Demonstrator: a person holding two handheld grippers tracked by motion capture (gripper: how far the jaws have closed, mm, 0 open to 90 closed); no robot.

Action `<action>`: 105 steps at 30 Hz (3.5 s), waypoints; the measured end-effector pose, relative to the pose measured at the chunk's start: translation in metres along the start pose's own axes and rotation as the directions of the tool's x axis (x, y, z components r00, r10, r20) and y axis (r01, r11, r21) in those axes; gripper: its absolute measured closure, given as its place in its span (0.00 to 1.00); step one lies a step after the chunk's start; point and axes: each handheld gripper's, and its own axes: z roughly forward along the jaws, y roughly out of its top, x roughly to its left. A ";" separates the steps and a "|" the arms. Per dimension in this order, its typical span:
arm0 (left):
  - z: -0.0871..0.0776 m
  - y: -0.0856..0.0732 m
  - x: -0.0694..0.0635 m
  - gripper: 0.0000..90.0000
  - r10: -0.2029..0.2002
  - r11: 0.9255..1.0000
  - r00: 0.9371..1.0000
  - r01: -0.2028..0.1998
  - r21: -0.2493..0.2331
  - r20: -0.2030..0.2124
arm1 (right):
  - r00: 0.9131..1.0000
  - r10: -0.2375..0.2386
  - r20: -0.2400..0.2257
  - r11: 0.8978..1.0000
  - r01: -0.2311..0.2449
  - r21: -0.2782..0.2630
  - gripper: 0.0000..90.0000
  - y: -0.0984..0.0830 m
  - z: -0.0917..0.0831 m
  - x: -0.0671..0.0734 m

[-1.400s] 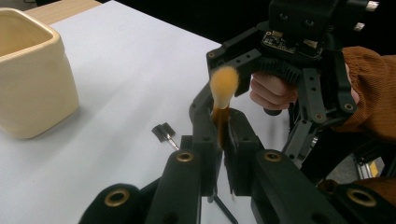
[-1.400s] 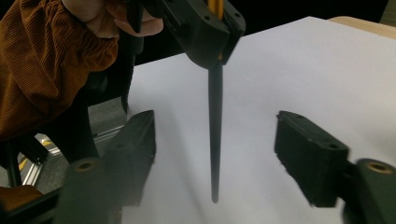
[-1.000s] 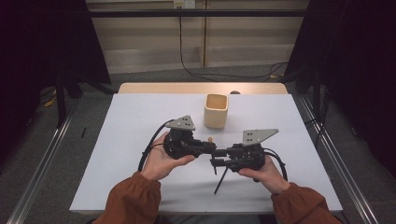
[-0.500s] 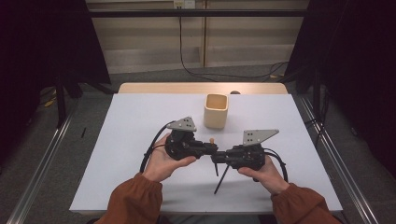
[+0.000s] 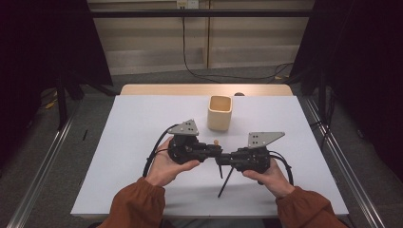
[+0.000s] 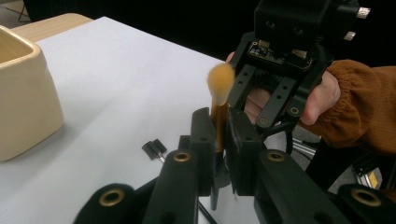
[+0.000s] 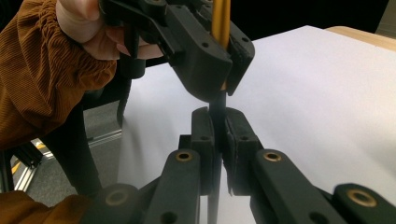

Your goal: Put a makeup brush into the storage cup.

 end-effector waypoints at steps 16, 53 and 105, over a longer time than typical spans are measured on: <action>-0.010 -0.006 -0.001 0.31 0.017 0.995 0.997 -0.025 -0.096 -0.079 | 1.000 0.002 0.015 1.000 -0.002 -0.006 0.93 0.000 -0.002 -0.002; -0.059 -0.065 0.003 0.02 -0.072 0.983 0.926 0.004 -0.181 -0.369 | 0.997 0.027 0.078 1.000 -0.026 -0.018 0.93 0.000 -0.009 -0.006; -0.105 -0.127 -0.015 0.02 -0.167 0.971 0.879 0.069 -0.229 -0.446 | 0.978 0.018 0.206 0.991 0.009 -0.131 0.93 0.060 -0.018 -0.046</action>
